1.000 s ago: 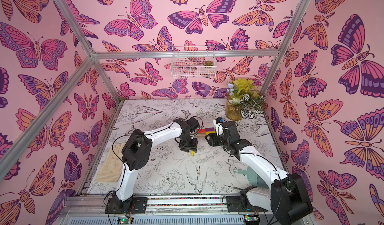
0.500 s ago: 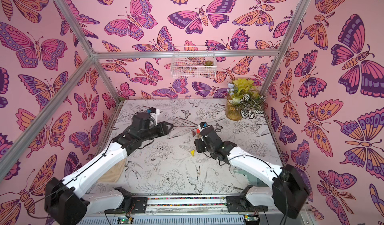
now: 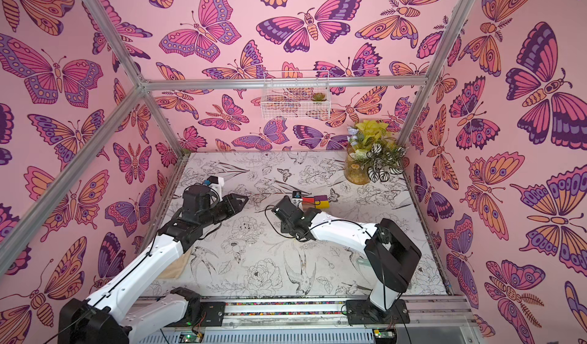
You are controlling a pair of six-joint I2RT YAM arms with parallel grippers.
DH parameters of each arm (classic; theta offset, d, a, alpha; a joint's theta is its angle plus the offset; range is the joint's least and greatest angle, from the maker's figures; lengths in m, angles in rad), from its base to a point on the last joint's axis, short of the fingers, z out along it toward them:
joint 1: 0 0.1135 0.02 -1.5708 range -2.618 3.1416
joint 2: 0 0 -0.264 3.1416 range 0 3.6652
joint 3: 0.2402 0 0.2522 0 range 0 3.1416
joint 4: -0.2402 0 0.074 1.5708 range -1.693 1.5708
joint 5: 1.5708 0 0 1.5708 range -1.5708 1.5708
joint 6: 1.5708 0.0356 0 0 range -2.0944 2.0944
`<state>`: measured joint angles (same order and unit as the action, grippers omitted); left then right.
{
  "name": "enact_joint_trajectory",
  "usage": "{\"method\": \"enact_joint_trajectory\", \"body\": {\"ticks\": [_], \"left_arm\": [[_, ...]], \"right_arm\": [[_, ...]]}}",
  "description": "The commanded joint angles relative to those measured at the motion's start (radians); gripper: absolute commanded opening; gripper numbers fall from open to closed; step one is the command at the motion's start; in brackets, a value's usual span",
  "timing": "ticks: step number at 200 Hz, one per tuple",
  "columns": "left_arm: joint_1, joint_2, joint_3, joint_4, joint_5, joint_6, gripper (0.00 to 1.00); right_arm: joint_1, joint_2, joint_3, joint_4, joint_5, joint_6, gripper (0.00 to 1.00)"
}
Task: Assemble a piece of candy with building blocks
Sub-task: Pick up the building block from the center of the board.
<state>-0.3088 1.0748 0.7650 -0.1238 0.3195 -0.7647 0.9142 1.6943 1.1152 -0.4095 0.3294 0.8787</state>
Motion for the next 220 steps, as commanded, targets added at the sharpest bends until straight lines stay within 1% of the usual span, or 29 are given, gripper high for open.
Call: {"method": "enact_joint_trajectory", "body": {"ticks": [1,28,73,139,220], "left_arm": [[0.008,0.021,-0.007,0.024,0.040,0.000,0.40],[0.011,0.036,-0.006,0.026,0.055,0.004,0.40],[0.014,0.031,-0.009,0.023,0.049,0.007,0.40],[0.017,0.040,-0.013,0.023,0.052,0.005,0.38],[0.020,0.065,-0.003,0.023,0.066,0.007,0.37]], "right_arm": [[0.004,0.044,0.033,-0.083,0.016,0.091,0.52],[0.005,0.076,0.039,-0.107,0.017,0.103,0.52],[0.005,0.114,0.043,-0.079,-0.017,0.100,0.51],[0.006,0.135,0.058,-0.080,-0.042,0.089,0.43],[0.005,0.158,0.069,-0.092,-0.050,0.081,0.39]]}}
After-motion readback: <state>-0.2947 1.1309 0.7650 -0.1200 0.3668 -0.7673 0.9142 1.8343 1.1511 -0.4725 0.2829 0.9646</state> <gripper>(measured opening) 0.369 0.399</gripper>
